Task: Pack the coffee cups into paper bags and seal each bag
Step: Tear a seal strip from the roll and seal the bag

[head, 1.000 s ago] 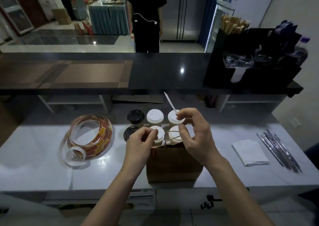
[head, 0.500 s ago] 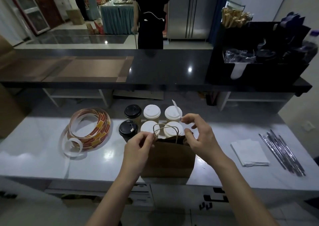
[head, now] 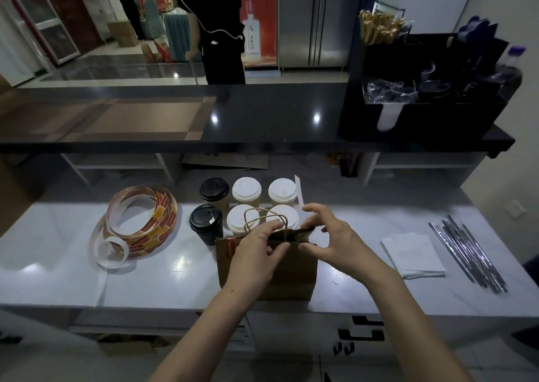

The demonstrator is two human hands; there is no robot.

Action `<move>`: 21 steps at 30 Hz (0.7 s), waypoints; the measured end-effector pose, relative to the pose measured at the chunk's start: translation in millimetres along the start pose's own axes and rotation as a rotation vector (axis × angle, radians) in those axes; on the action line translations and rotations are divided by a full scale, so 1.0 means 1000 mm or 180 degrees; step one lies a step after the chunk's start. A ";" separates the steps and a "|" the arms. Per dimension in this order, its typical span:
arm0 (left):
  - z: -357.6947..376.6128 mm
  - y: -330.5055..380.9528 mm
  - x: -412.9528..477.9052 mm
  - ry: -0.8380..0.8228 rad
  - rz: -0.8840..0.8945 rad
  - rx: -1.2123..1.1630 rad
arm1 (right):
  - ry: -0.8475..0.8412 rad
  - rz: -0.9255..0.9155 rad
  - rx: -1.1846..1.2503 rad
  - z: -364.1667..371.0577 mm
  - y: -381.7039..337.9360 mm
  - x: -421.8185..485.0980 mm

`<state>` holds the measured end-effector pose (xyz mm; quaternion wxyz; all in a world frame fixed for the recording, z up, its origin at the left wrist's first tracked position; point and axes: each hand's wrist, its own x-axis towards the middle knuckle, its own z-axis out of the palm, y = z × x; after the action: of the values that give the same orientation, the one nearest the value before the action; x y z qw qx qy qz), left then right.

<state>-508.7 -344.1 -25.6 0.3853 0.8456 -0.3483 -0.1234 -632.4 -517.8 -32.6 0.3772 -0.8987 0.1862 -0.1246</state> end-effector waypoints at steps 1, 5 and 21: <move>0.003 0.000 0.002 -0.0037 -0.0021 0.0049 | -0.0009 -0.0009 0.0008 -0.001 0.001 0.000; 0.008 0.000 0.006 -0.0203 -0.0174 -0.0046 | 0.0005 -0.0064 -0.0063 0.000 0.004 0.001; 0.023 -0.012 0.014 -0.0257 -0.0031 -0.0496 | 0.0256 -0.0169 -0.0067 0.018 0.013 0.005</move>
<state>-503.6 -361.3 -49.5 0.4349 0.8091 -0.3488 -0.1859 -624.4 -516.7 -54.0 0.3565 -0.9014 0.1786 -0.1685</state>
